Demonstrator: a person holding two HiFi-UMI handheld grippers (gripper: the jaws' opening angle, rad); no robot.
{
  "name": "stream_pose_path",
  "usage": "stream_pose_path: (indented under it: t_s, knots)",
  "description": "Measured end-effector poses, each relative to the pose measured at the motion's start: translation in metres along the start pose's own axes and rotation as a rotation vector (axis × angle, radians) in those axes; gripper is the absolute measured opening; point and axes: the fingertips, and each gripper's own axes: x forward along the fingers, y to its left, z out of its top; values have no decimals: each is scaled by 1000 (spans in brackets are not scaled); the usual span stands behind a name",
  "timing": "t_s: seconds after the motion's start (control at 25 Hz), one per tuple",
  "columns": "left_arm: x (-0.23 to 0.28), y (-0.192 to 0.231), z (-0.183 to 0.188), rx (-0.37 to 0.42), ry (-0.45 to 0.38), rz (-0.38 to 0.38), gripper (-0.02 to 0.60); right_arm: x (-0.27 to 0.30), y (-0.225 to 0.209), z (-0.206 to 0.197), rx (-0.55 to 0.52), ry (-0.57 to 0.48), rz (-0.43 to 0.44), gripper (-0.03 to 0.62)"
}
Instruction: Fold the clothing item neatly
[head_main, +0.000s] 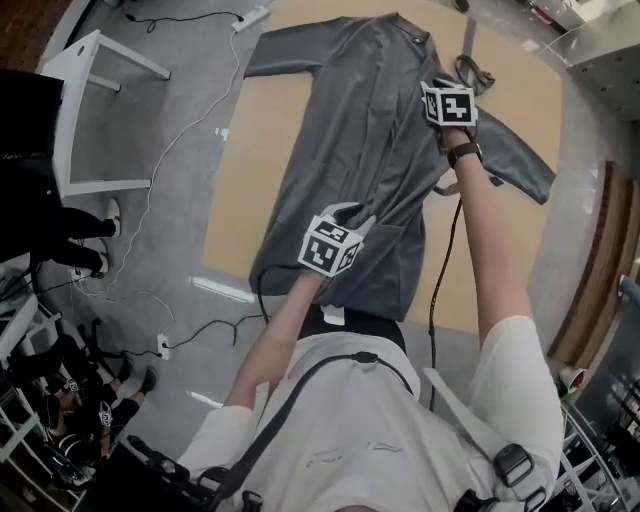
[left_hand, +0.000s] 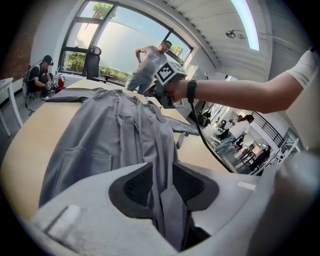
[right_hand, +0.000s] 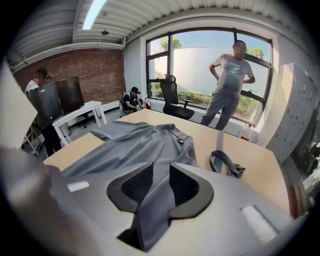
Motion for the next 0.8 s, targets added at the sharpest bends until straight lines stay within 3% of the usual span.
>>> stream_pose_path:
  t_s: [0.28, 0.48, 0.56, 0.64, 0.8]
  knots:
    - [43, 17, 19, -108, 7, -15, 130, 109, -40, -7, 42, 81, -10, 126]
    - [50, 36, 31, -125, -3, 13, 130, 139, -44, -14, 3, 114, -48, 90]
    - [51, 45, 36, -140, -16, 25, 130, 136, -43, -8, -5, 90, -46, 26]
    - [50, 48, 39, -153, -27, 29, 130, 127, -40, 6, 60, 10, 29, 25]
    - [45, 48, 46, -162, -54, 30, 130, 93, -40, 54, 299, -206, 294, 23]
